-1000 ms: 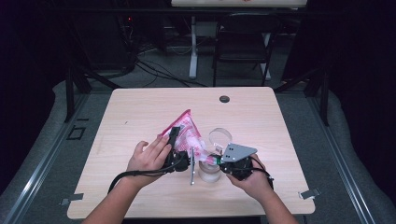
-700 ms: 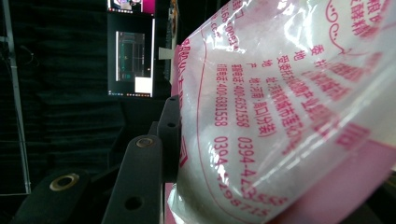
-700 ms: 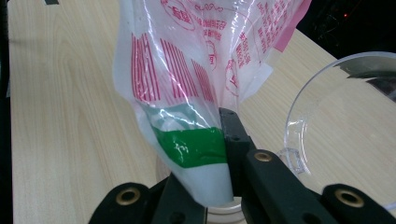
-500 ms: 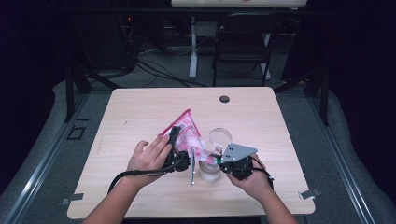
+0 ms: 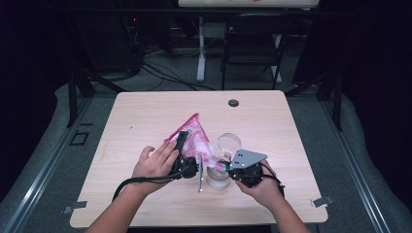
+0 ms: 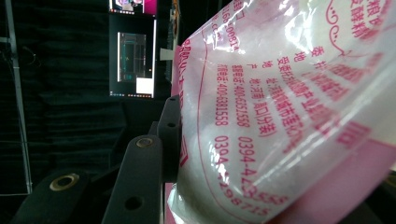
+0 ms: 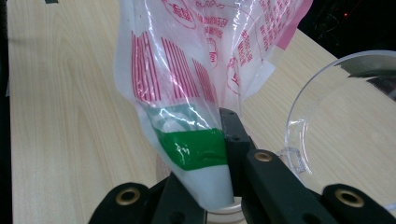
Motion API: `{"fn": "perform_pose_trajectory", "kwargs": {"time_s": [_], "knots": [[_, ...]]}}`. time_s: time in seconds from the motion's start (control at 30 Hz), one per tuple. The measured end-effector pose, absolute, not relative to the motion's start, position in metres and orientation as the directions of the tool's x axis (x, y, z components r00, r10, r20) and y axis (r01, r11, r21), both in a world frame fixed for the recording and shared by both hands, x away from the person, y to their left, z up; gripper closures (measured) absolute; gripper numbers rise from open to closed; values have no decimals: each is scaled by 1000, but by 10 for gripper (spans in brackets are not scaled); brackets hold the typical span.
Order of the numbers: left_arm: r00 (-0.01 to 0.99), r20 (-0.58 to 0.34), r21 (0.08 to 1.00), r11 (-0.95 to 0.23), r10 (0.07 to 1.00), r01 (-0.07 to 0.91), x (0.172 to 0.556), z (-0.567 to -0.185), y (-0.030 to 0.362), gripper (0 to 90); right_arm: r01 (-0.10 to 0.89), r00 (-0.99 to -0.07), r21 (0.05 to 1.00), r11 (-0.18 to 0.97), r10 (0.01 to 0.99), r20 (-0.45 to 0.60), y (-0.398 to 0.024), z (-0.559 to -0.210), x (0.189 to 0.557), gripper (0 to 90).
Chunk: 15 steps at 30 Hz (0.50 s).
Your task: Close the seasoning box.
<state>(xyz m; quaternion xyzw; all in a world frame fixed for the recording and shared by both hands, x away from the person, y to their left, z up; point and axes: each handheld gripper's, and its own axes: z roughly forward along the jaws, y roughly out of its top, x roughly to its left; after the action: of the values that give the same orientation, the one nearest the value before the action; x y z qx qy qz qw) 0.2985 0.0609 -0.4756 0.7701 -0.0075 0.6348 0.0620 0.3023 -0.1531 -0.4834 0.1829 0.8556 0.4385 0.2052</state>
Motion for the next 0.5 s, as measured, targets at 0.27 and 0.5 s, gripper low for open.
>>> {"fn": "perform_pose_trajectory", "kwargs": {"time_s": [0.27, 0.5], "knots": [[197, 978, 85, -993, 66, -87, 298, -475, 60, 654, 133, -849, 825, 549, 493, -191, -153, -483, 302, 900], [193, 979, 81, -993, 62, -89, 298, -474, 60, 653, 133, -848, 825, 549, 493, -191, -153, -483, 302, 900]]}}
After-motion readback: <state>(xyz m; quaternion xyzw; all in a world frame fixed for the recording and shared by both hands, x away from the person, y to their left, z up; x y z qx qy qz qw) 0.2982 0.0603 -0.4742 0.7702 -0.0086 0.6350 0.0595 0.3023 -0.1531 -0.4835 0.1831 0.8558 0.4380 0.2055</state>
